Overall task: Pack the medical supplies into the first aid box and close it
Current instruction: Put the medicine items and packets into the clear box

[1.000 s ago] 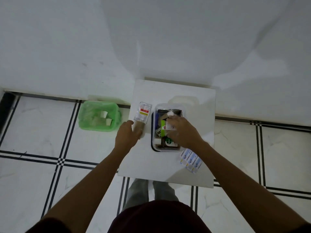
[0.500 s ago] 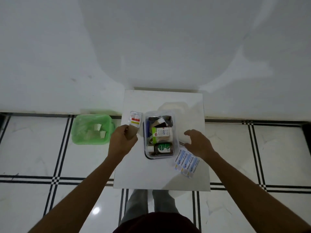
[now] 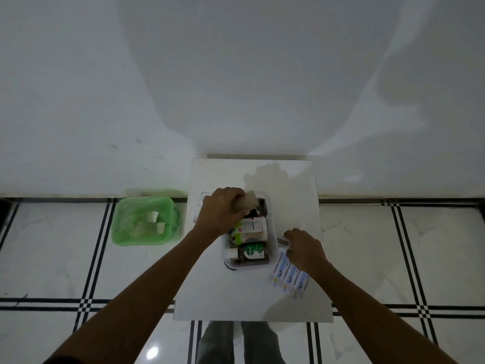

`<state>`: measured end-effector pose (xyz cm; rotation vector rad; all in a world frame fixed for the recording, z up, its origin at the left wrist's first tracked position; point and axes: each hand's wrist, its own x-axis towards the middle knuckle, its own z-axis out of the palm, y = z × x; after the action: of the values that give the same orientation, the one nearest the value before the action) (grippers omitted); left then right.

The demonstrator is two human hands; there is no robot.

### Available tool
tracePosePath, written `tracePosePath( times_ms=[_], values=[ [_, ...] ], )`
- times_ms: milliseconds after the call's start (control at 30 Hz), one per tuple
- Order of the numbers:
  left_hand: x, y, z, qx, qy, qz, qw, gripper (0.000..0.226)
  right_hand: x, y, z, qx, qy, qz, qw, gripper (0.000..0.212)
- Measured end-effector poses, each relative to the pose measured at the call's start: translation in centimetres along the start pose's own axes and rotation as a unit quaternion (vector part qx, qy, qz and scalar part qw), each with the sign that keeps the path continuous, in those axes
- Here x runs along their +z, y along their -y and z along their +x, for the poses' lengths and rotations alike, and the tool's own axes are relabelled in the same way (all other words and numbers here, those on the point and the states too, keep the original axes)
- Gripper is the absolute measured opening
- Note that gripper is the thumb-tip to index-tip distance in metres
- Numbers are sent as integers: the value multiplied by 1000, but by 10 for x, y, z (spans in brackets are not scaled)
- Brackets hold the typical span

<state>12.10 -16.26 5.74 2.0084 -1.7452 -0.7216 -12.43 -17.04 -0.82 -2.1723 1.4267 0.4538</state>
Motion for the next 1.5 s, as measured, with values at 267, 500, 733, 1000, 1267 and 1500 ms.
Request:
tracePosePath(
  times_ms=[267,500,733,1000,1267,1500],
  values=[
    [10,-2,23,96,86,192,973,32,-4,-1,0,6,-45,30,998,31],
    [15,3,9,92,-17,18,995,19,-26,-2,-8,59,-112,107,986,29],
    [-11,35,-32,-121,-202,-203,950,13,-87,45,-40,67,-247,312,915,30],
    [-5,68,-55,-161,-160,-162,960,17,-77,132,-22,-2,-144,375,916,21],
    [-10,82,-45,-202,-127,-156,958,20,-48,153,-2,-33,-173,283,943,18],
    [2,85,-26,-256,-72,-137,954,27,-38,154,0,-69,-168,34,983,22]
  ],
)
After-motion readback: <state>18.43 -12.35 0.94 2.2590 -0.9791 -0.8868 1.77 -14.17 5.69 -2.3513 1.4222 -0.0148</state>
